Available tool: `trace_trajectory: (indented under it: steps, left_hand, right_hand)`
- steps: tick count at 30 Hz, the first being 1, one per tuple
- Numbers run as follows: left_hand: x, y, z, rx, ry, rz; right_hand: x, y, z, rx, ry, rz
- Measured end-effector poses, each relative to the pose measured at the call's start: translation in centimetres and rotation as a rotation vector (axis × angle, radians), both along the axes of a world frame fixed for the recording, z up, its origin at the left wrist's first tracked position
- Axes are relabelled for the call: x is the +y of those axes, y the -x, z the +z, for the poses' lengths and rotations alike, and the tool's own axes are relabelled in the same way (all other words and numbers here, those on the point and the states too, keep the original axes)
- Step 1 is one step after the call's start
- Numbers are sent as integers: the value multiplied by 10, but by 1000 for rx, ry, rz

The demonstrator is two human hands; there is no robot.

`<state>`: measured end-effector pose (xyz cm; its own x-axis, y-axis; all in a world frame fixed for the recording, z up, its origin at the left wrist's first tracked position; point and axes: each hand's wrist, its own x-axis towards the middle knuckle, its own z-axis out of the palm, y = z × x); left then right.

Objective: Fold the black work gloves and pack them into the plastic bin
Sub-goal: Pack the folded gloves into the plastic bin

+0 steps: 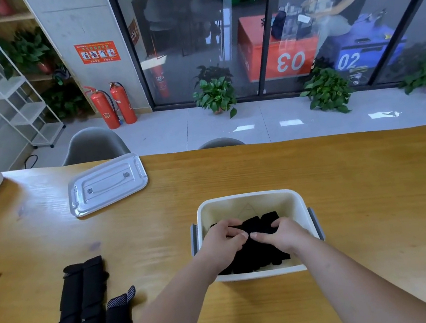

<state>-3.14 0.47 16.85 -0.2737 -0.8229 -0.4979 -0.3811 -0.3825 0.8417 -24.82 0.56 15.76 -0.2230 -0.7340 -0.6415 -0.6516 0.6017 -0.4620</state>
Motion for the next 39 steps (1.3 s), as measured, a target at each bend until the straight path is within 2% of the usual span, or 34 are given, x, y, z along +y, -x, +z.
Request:
trace_trajectory:
  steps: [5, 10, 14, 20, 31, 35, 39]
  left_hand:
    - [-1, -1, -3, 3, 2, 2]
    - [0, 0, -3, -10, 4, -5]
    - [-1, -1, -4, -8, 11, -4]
    - [1, 0, 2, 26, 19, 14]
    - [0, -15, 15, 136, 91, 118]
    - [2, -29, 31, 214, 143, 174]
    - [3, -61, 45, 265, 191, 302]
  right_hand:
    - [6, -7, 4, 86, -12, 179]
    - [13, -13, 19, 42, -21, 289]
    - [15, -19, 37, 92, 33, 370]
    - [26, -34, 54, 74, -38, 507]
    - [30, -23, 18, 93, -51, 388]
    - [29, -36, 43, 109, 27, 394]
    - [20, -62, 69, 80, 189, 399]
